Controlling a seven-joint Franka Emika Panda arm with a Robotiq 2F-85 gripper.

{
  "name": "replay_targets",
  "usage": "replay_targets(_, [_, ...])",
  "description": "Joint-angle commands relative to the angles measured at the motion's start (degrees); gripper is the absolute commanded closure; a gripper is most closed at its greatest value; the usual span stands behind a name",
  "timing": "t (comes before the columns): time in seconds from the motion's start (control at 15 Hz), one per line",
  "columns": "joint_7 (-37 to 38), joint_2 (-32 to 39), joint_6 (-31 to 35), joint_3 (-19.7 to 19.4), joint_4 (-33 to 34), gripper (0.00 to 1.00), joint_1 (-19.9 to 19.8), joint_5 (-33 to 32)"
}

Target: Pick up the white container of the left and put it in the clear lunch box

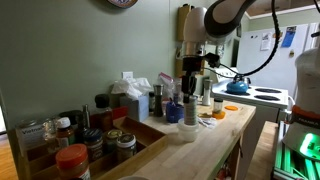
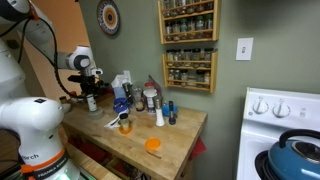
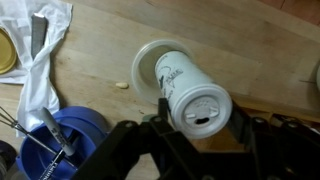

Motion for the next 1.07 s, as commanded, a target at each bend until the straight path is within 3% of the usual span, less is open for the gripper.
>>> replay_targets(0.0, [0.4,2.1,1.4,-0.2,1.3,0.67,-0.1,-2.6])
replay_targets(0.67, [-0.1,6.5,0.7,-1.4,2.7,0.67,-0.8,-2.7])
replay_targets(0.73, [-0.5,6.8,1.1,-1.4,2.8,0.17,-0.7,-2.0])
replay_targets(1.0, [-4.1,5.6,3.1,-1.3,2.5,0.00,-0.2,1.6])
